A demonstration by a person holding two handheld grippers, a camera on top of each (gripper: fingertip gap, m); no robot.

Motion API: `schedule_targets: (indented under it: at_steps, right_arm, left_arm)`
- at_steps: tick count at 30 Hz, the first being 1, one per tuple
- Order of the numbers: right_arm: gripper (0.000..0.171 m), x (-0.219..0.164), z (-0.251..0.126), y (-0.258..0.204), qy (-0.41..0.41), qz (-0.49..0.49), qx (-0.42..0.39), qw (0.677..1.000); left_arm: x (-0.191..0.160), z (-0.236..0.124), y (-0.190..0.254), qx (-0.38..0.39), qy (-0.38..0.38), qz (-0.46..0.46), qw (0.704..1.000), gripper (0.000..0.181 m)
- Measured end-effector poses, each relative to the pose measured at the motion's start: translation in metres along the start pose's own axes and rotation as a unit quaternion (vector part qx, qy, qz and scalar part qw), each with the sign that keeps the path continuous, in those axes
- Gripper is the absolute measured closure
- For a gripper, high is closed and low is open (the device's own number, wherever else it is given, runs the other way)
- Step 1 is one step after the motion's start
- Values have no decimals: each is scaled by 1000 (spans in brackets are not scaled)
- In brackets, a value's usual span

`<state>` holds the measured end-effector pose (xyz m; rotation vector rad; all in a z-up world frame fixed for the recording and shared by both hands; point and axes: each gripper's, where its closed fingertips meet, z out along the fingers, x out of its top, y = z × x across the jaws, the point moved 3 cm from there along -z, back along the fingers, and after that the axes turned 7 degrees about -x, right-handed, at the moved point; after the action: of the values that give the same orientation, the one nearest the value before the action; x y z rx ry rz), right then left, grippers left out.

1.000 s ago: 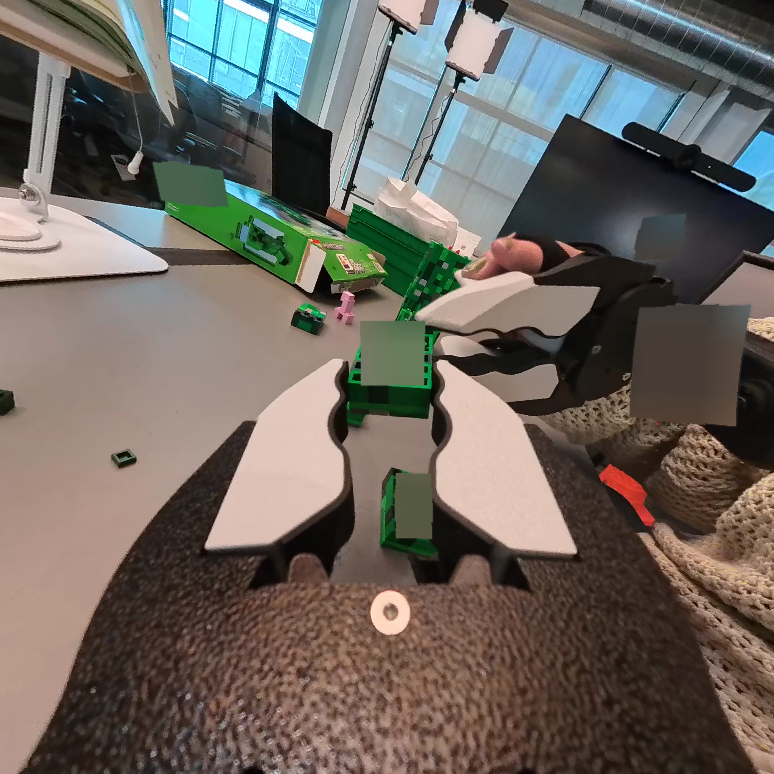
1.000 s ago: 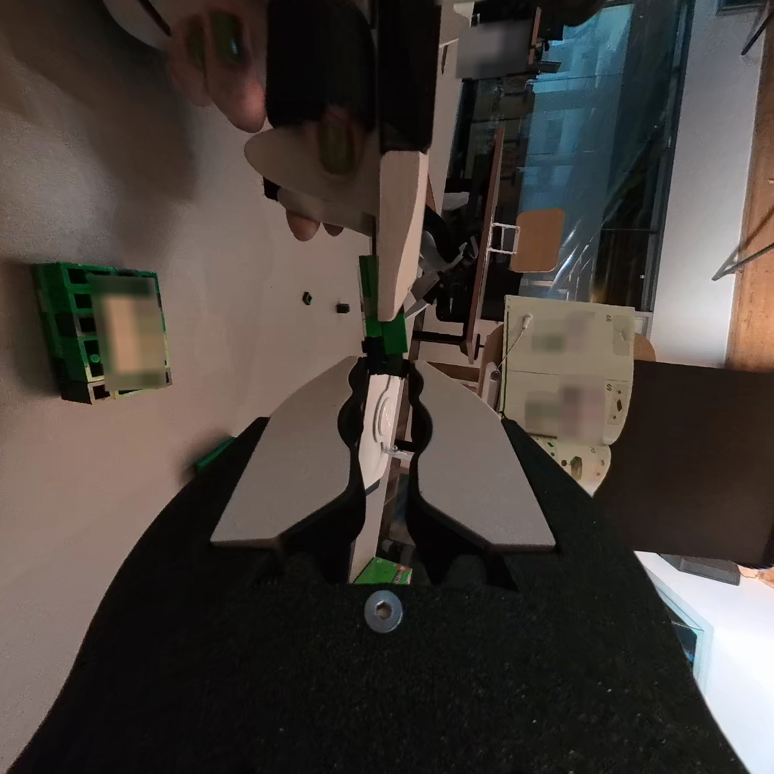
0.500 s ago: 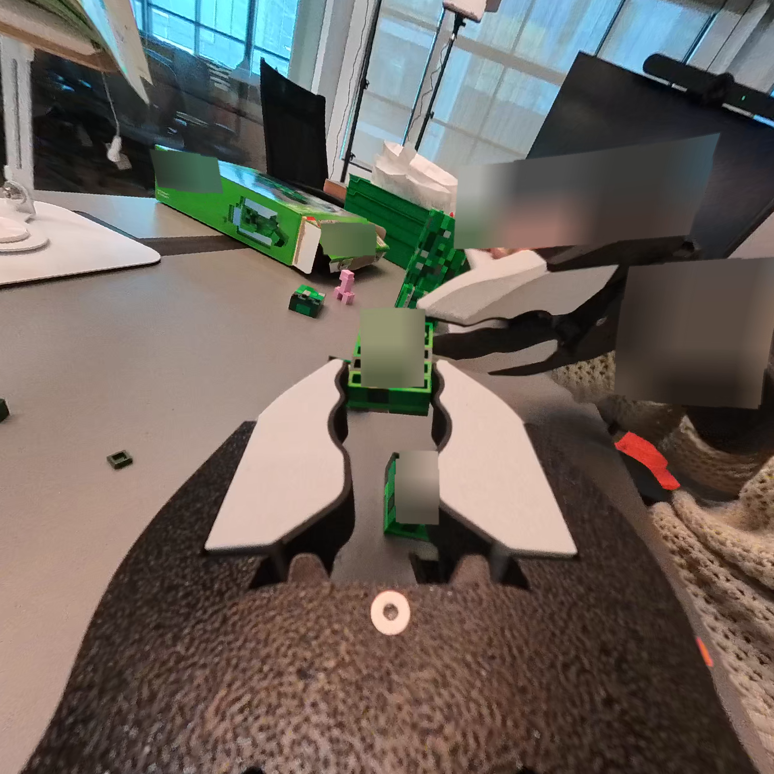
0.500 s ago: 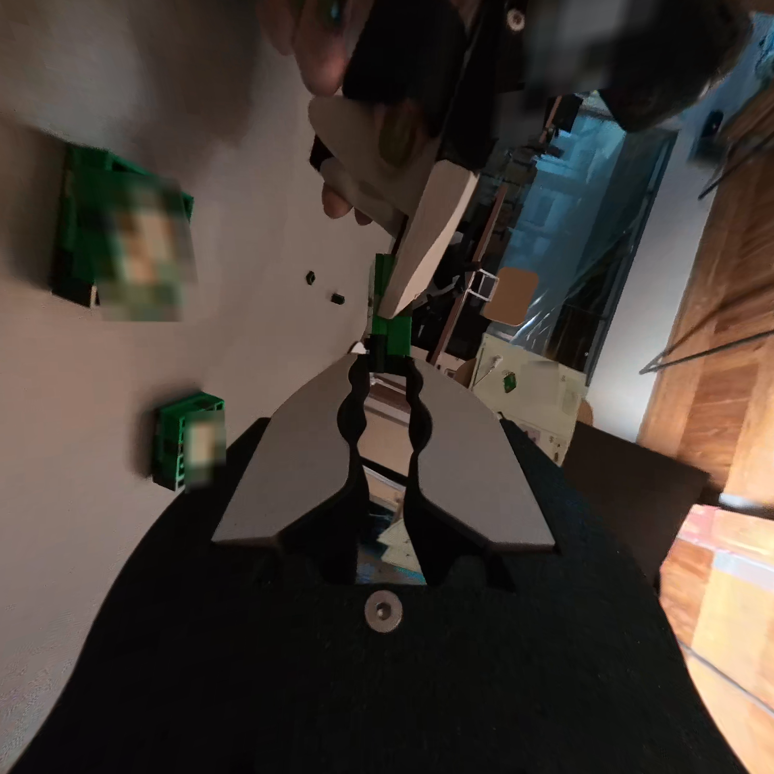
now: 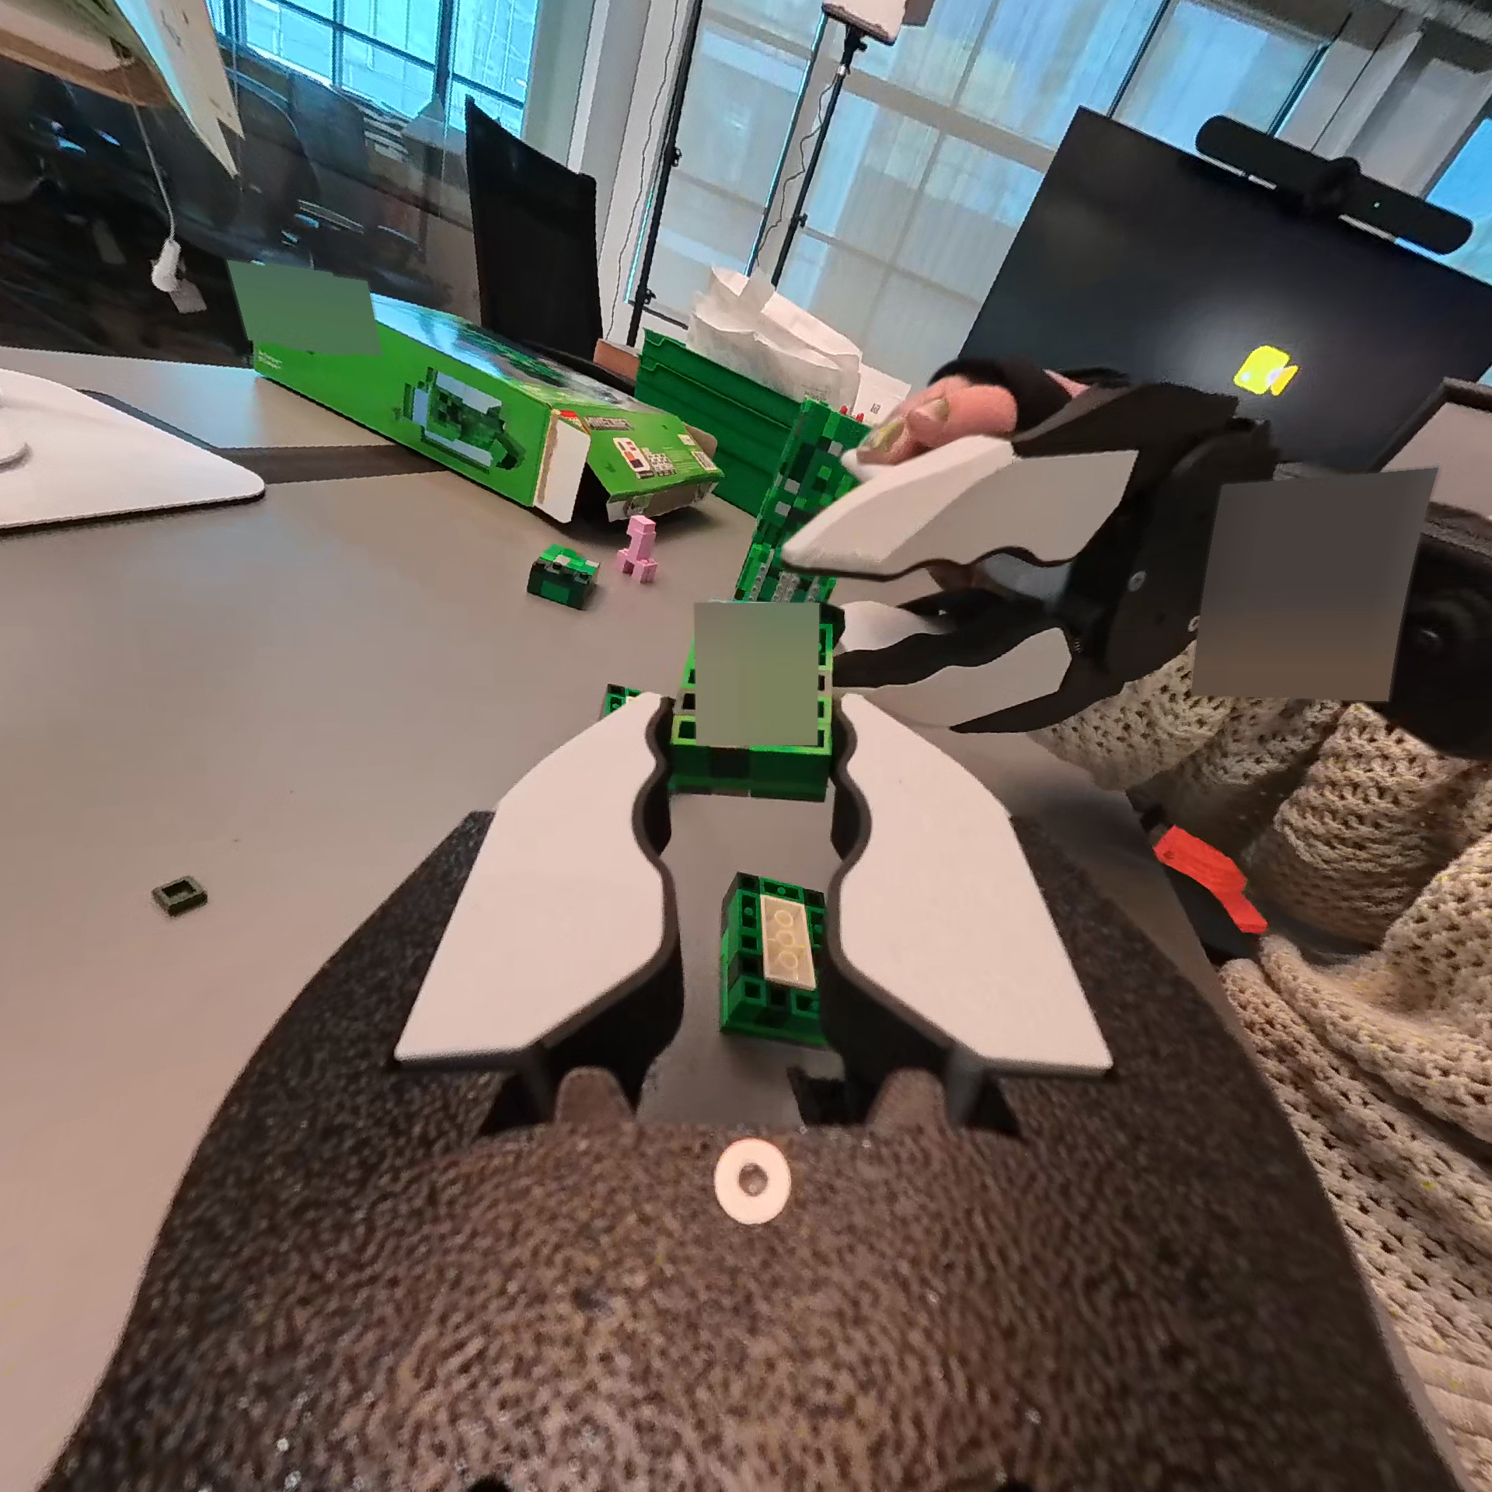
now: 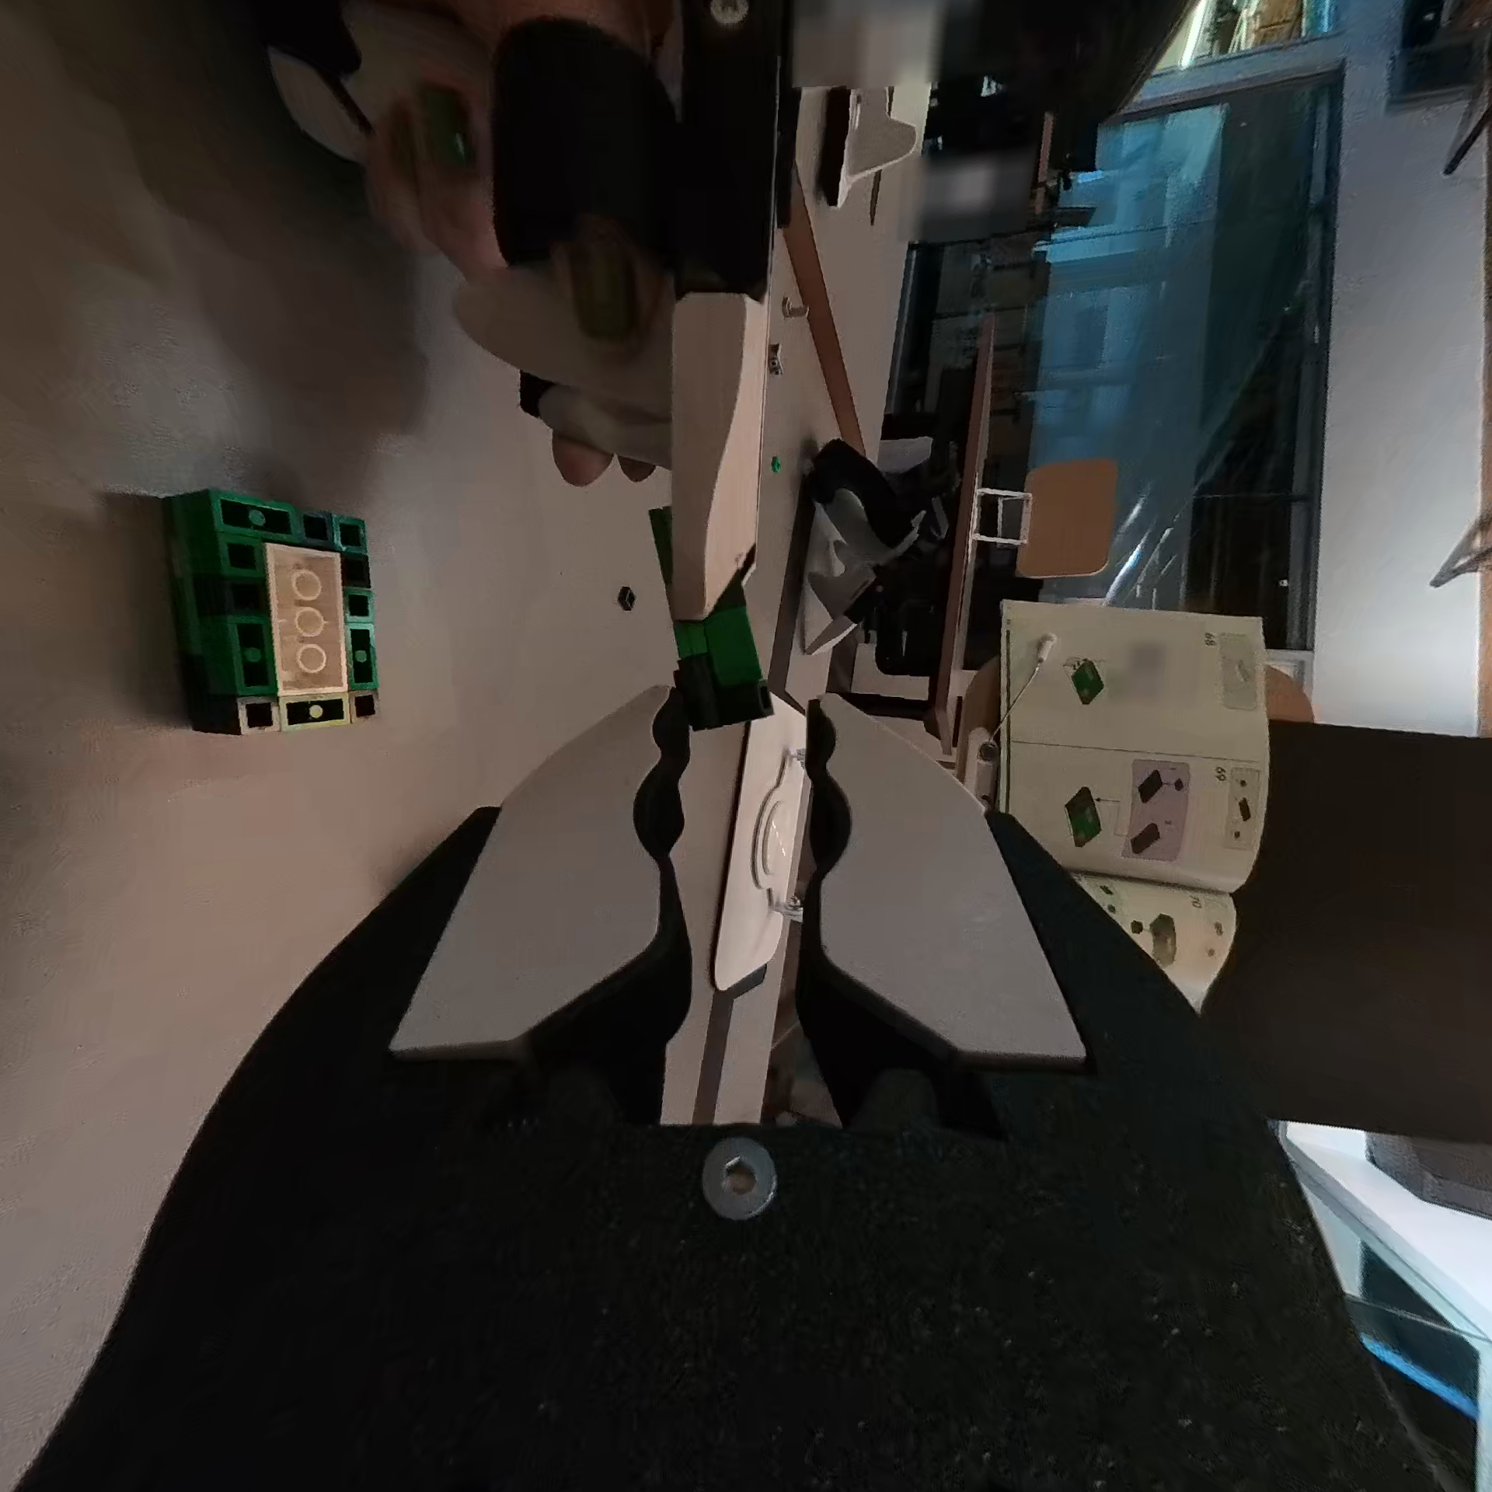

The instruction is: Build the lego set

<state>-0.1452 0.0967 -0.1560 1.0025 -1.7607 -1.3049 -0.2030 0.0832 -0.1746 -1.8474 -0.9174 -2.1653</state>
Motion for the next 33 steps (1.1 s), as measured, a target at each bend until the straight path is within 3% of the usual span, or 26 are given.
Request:
schedule_targets:
  at_steps: [13,25,29,33]
  right_arm:
    - [152,1,1,-6,1,-96,-26,995]
    - [154,-1,1,-8,-14,-3,56,998]
    - [154,-4,1,-11,-19,59,106,992]
    - [154,-6,0,-14,-20,116,151,981]
  left_arm:
    - [-2,0,-2,1,-8,-20,1000,145]
    - [-4,1,-1,-4,-12,-18,1000,145]
    - [0,0,1,36,-40,96,994,119]
    - [-4,2,7,84,-87,262,957,120]
